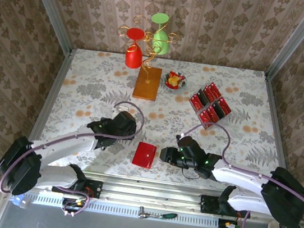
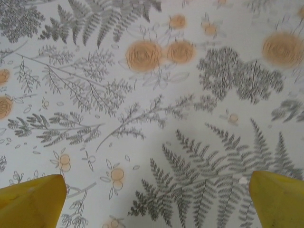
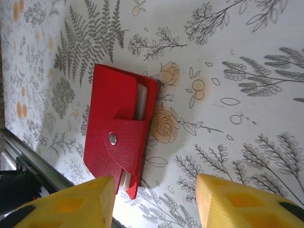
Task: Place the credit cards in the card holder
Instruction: Pick up the card holder from the center of the table.
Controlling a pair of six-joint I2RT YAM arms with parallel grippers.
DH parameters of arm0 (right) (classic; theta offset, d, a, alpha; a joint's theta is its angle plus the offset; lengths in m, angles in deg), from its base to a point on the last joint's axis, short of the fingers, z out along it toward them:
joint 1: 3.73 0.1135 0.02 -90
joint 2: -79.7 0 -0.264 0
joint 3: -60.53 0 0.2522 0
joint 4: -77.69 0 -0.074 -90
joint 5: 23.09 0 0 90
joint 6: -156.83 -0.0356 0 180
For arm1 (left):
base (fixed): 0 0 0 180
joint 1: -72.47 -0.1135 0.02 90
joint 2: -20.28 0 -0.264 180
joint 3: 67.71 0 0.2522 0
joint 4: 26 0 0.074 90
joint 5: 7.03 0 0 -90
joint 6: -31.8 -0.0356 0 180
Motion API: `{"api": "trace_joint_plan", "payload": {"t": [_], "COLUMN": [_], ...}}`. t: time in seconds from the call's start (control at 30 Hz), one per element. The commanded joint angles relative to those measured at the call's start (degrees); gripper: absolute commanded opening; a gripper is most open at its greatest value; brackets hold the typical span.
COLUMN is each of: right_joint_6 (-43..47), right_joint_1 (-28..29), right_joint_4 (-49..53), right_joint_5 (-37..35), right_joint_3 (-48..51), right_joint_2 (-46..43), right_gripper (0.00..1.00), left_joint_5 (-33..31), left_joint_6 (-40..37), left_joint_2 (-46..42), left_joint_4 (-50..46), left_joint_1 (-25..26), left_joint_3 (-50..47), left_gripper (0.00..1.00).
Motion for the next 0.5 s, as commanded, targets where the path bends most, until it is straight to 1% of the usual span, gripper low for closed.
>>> {"api": "trace_joint_plan", "payload": {"t": [0.0, 0.23, 0.47], "right_joint_6": [-2.68, -3.77, -5.24], "right_joint_1": [0.84, 2.04, 3.01], "right_joint_4": [-6.16, -10.43, -13.21], "right_joint_5": [-0.93, 1.37, 2.25], "right_joint_3": [-2.96, -4.89, -5.07], "right_joint_2": [2.88, 8.70, 13.28], "right_gripper": [0.45, 0.39, 0.34], "left_joint_5": [-3.21, 0.32, 0.26], "left_joint_6": [1.68, 5.40, 10.79], "left_joint_2": [1.04, -0.97, -3.82], "left_joint_4": [-5.22, -2.34, -2.07], "left_joint_1": [2.13, 8.36, 13.43], "left_joint_3": [1.99, -2.15, -6.06], "left_gripper": [1.00, 1.00, 1.00]}}
